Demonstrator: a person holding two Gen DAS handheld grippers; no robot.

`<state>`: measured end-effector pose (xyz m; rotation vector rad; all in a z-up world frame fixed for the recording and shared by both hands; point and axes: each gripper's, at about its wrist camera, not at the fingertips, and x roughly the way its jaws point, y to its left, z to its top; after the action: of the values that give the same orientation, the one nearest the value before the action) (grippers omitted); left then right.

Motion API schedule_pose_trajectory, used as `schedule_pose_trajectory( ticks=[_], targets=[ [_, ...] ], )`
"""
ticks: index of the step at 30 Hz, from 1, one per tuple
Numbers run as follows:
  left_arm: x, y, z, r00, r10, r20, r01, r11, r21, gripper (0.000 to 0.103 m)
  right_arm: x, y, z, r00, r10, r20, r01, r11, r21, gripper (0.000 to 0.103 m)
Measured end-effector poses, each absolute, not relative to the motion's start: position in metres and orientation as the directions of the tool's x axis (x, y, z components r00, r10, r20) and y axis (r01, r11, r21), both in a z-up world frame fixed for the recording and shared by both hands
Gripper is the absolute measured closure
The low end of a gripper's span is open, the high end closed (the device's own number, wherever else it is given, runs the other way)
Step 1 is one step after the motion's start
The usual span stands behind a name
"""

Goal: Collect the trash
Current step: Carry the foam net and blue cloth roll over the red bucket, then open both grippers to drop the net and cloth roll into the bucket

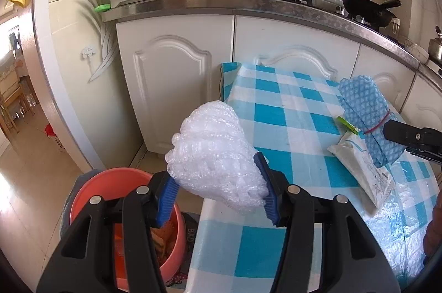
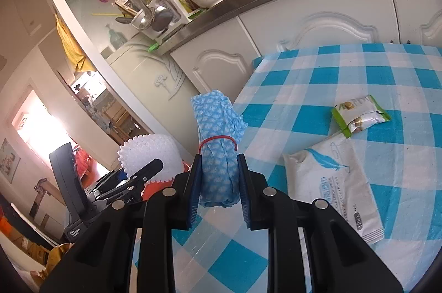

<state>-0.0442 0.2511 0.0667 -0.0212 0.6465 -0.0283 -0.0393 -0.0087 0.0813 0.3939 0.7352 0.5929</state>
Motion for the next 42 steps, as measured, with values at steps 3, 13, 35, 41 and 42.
schedule_pose_trajectory(
  ticks=[3, 13, 35, 41, 42],
  targets=[
    [-0.045, 0.264, 0.063, 0.791, -0.023, -0.612, -0.005, 0.999, -0.043, 0.049, -0.041, 0.008, 0.079, 0.569, 0.632, -0.526, -0.373, 0.769, 0.520, 0.077],
    [-0.054, 0.315, 0.046, 0.778, 0.037, -0.628, -0.094, 0.994, -0.059, 0.049, -0.040, 0.064, 0.071, 0.482, 0.657, -0.579, -0.409, 0.754, 0.514, 0.077],
    [-0.073, 0.434, -0.010, 0.713, 0.110, -0.692, -0.300, 0.940, -0.160, 0.049, -0.025, 0.245, 0.029, 0.245, 0.615, -0.749, -0.547, 0.726, 0.417, 0.077],
    [-0.075, 0.446, -0.021, 0.702, 0.086, -0.707, -0.311, 0.930, -0.196, 0.049, -0.016, 0.274, 0.020, 0.223, 0.583, -0.781, -0.574, 0.726, 0.378, 0.076],
    [-0.075, 0.446, -0.023, 0.698, 0.079, -0.712, -0.307, 0.931, -0.197, 0.049, -0.015, 0.277, 0.019, 0.219, 0.580, -0.785, -0.576, 0.726, 0.376, 0.076]
  ],
)
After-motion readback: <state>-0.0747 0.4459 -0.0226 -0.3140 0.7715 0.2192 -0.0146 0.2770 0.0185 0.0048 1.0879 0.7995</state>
